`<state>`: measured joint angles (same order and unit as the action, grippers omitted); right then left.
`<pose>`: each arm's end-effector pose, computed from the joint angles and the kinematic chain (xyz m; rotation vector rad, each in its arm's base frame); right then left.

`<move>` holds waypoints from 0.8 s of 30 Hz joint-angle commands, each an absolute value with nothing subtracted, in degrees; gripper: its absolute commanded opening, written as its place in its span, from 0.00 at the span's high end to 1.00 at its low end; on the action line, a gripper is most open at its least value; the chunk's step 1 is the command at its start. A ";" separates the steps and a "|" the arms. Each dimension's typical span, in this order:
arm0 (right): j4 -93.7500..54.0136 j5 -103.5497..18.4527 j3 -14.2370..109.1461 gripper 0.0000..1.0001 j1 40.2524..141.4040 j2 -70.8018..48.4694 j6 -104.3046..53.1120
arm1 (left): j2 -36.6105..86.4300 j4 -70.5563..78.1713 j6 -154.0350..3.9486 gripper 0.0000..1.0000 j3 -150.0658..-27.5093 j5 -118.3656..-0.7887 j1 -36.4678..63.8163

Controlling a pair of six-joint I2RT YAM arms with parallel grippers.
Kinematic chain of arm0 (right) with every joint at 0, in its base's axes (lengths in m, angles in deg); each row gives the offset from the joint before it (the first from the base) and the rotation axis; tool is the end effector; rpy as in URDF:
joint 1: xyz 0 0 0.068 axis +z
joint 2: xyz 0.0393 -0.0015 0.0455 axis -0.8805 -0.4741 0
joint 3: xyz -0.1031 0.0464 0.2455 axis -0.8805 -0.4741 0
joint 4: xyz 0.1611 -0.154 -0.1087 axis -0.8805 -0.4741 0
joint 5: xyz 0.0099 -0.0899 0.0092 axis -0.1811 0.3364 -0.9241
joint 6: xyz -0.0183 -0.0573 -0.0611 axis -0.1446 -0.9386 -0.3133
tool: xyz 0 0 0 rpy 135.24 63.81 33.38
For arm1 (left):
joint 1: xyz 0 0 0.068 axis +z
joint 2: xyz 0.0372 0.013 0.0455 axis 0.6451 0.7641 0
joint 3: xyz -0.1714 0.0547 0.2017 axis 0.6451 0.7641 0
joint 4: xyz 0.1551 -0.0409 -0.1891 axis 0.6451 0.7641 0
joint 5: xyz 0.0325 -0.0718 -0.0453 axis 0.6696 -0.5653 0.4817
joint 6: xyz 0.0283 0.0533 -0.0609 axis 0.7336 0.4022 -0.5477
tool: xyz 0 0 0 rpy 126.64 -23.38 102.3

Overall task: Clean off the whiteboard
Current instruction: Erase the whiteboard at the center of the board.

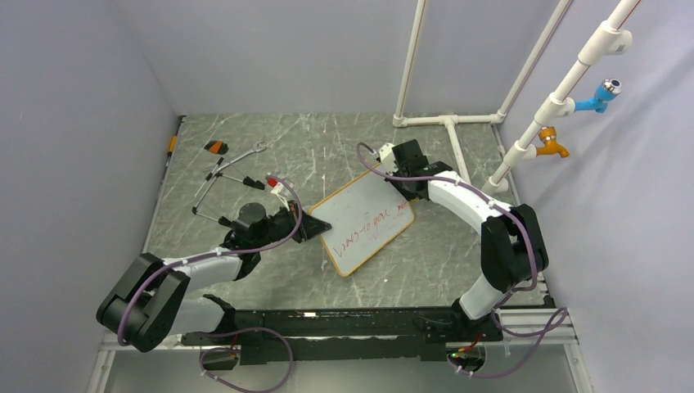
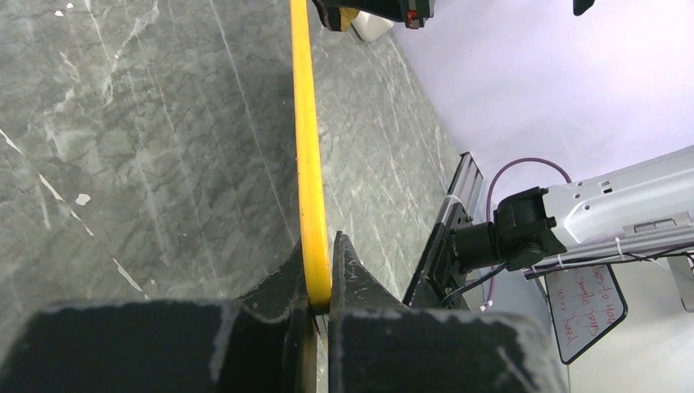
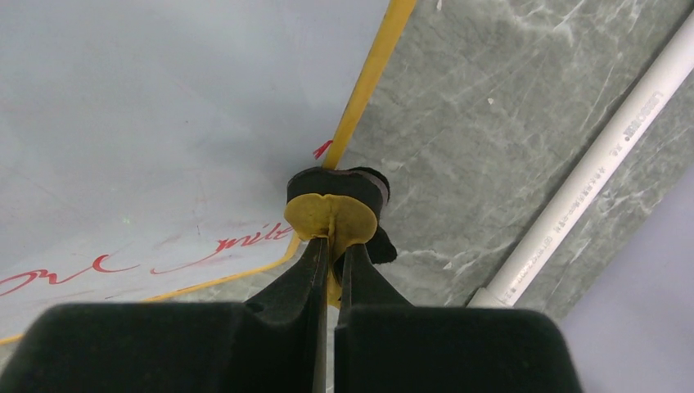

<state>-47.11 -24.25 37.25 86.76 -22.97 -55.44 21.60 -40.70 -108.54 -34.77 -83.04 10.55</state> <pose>0.3228 0.1355 0.1997 -0.9613 2.3355 -0.2216 0.2073 -0.1635 0.1935 0.2089 1.8891 -1.4006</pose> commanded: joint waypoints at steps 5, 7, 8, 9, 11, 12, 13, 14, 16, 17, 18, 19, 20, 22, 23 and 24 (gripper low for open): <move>-49.83 -24.21 36.84 1.00 87.66 -22.65 -54.92 | 18.94 -47.88 -106.80 1.00 -37.13 -90.73 8.93; -49.09 -24.05 37.45 1.00 87.81 -22.55 -54.44 | 19.13 -47.94 -106.78 1.00 -37.27 -91.05 8.89; -48.58 -23.95 37.91 1.00 87.78 -22.55 -54.10 | 19.30 -48.15 -106.84 1.00 -37.39 -91.26 8.88; -47.85 -23.82 38.35 1.00 87.80 -22.44 -53.68 | 19.55 -48.53 -107.00 1.00 -37.40 -91.43 8.90; -45.96 -23.49 39.34 1.00 87.81 -22.09 -52.69 | 20.02 -49.12 -107.38 1.00 -37.36 -91.81 8.90; -44.91 -23.32 39.66 1.00 87.86 -21.89 -52.24 | 20.12 -49.26 -107.48 1.00 -37.39 -91.93 8.91; -43.92 -23.05 39.93 1.00 87.93 -21.72 -51.95 | 20.15 -49.24 -107.46 1.00 -37.51 -92.01 8.90; -42.81 -22.62 40.32 1.00 88.00 -21.67 -51.71 | 20.15 -49.14 -107.35 1.00 -37.51 -92.02 8.89; -41.44 -21.86 41.64 1.00 88.06 -22.22 -51.41 | 19.87 -48.86 -107.17 1.00 -37.59 -91.97 8.90; -41.25 -21.55 42.08 1.00 88.05 -22.66 -51.28 | 19.85 -48.70 -107.08 1.00 -37.55 -91.96 8.90; -40.98 -21.36 42.72 1.00 88.01 -23.12 -51.23 | 19.79 -48.55 -106.99 1.00 -37.55 -92.00 8.93; -40.80 -21.29 43.33 1.00 88.02 -23.49 -51.08 | 19.74 -48.50 -106.97 1.00 -37.54 -92.03 8.89; -40.61 -21.23 43.79 1.00 88.11 -23.85 -51.03 | 19.75 -48.43 -106.90 1.00 -37.58 -92.06 8.89; -40.04 -21.01 44.56 1.00 88.16 -24.35 -50.96 | 19.79 -48.41 -106.88 1.00 -37.70 -92.13 8.88; -39.86 -20.80 45.00 1.00 88.22 -24.65 -50.95 | 19.87 -48.41 -106.80 1.00 -37.71 -92.13 8.88; -39.71 -20.67 45.46 1.00 88.27 -24.92 -50.89 | 19.87 -48.41 -106.79 1.00 -37.71 -92.11 8.88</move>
